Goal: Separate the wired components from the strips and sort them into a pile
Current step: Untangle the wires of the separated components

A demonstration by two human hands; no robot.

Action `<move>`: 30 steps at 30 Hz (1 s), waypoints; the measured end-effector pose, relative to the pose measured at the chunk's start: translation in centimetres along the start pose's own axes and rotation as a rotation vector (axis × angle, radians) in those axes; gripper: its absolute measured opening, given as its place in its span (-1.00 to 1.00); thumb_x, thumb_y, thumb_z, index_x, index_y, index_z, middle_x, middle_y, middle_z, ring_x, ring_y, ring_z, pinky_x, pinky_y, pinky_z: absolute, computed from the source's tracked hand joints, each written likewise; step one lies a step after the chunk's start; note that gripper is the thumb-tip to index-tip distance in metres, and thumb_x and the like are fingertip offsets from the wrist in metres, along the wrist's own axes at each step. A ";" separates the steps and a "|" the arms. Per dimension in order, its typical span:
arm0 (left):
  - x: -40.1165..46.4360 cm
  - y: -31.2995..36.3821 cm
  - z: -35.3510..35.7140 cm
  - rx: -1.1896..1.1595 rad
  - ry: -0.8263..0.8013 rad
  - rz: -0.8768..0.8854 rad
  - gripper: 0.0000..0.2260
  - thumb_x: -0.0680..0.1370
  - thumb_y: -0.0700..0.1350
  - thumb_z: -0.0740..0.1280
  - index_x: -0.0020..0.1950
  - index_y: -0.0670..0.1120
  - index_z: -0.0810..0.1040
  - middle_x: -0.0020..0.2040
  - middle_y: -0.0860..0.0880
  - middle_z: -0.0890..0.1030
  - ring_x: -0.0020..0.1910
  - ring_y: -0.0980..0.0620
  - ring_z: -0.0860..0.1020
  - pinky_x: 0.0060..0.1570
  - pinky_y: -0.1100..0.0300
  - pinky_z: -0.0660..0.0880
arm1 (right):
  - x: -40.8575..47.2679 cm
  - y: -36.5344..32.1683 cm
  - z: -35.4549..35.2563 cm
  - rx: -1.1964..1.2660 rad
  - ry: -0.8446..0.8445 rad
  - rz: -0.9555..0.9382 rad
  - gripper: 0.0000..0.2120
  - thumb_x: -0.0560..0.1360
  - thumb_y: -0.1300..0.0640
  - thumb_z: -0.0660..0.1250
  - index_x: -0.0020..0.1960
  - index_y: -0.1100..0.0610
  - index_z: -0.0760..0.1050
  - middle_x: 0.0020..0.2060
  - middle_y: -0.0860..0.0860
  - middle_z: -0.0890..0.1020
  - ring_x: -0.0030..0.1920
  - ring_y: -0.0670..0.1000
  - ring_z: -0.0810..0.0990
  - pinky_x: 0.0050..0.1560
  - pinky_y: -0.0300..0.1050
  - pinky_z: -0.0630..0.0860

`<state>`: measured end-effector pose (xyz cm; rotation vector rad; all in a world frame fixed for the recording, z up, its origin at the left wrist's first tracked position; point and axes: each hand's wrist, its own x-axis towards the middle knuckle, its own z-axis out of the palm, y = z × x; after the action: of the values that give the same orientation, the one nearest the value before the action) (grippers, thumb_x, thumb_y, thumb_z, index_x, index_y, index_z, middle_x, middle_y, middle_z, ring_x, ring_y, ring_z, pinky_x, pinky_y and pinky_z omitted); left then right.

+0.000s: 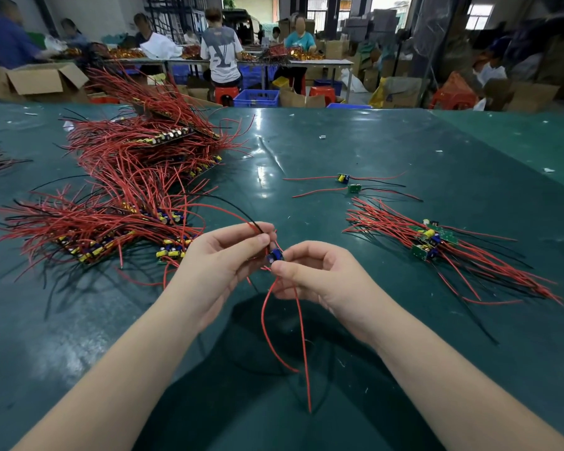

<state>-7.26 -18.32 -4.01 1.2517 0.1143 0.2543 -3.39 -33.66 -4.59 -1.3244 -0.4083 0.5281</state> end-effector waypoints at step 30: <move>0.2 -0.7 0.0 0.021 -0.046 0.127 -0.80 0.49 -0.12 0.28 0.00 -0.18 0.63 -0.13 -0.10 0.69 -0.13 0.01 0.67 -0.16 0.24 0.57 | 0.2 -0.3 0.2 0.154 -0.067 0.261 -0.80 0.60 0.06 0.23 -0.05 0.16 0.55 -0.33 0.06 0.66 -0.41 -0.05 0.61 -0.36 -0.26 0.55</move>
<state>-6.97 -18.49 -4.61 1.2866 -0.0018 0.3342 -3.29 -33.44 -4.23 -1.2194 -0.2452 0.8078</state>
